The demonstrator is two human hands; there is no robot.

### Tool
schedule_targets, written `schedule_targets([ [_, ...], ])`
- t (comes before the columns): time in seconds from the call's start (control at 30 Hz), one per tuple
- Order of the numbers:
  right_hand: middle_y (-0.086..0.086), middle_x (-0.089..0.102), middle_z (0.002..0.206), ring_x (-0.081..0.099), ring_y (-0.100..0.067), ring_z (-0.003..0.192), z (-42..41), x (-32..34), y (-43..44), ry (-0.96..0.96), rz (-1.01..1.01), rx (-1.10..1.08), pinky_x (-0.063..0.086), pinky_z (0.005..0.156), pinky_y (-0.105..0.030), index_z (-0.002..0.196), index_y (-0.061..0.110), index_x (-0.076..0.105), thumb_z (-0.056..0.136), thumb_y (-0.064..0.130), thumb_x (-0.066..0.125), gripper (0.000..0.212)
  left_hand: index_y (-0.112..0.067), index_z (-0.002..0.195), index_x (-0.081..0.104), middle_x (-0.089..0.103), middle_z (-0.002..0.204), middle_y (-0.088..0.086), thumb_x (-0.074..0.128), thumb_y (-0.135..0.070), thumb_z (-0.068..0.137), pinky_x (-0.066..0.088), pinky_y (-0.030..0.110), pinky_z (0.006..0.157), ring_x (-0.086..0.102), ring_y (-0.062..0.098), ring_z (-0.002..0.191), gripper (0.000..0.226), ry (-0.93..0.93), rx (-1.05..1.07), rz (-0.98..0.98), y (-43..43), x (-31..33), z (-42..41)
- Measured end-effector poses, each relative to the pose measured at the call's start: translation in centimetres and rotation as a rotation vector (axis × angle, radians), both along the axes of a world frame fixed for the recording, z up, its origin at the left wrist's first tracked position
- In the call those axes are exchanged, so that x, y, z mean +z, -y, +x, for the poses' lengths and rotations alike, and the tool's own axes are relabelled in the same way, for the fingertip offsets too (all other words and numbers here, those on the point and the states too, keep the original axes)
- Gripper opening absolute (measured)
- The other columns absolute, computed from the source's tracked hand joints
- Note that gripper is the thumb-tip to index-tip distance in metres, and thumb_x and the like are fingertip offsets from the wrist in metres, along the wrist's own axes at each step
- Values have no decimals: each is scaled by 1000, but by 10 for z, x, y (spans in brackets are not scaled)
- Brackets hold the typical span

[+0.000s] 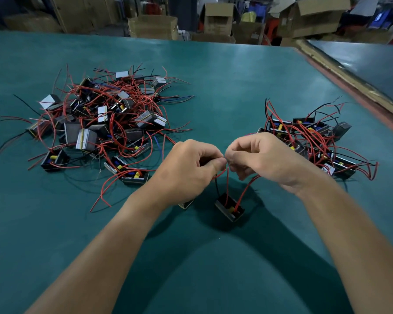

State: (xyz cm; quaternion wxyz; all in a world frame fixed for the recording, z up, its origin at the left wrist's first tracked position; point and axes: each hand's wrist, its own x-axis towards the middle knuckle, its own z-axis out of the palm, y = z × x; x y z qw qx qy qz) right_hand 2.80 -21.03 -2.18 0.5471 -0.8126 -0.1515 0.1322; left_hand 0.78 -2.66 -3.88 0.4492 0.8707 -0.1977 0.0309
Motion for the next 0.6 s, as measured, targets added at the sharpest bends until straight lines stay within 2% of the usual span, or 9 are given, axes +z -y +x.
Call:
schedule_targets([
  [0.03,1,67,63,57,-14,57,-1,0,1,45,29,16,52,57,-24,78,13,70,93,3,63,19,-16,69,66,52,54,9,60,-21,94,34,33,50,39,13,49,26,-56,1,-34,0,1,0],
  [0.1,-1,71,69,61,-14,61,-1,1,4,126,68,37,53,59,-22,86,12,72,89,-4,66,17,-15,67,64,51,51,-1,59,-19,96,34,30,52,40,12,48,30,-150,0,-97,1,3,1],
  [0.23,-4,75,71,68,-13,58,2,-1,8,170,107,-14,54,57,-20,86,11,74,89,-6,66,19,-14,67,65,51,47,-7,57,-17,98,34,28,54,40,14,48,31,-255,-10,-198,1,6,1],
  [0.37,-8,74,68,68,-15,58,3,-3,7,214,28,-41,57,57,-24,79,8,73,87,0,71,12,-13,68,66,51,48,-3,57,-16,98,34,25,52,39,11,46,31,-278,0,-222,2,6,0],
  [0.6,-12,73,70,66,-15,59,4,-2,5,280,-22,-22,58,61,-27,73,14,73,88,6,73,17,-5,77,71,53,48,-5,57,-19,98,37,22,47,42,11,45,29,-280,3,-249,1,4,2],
])
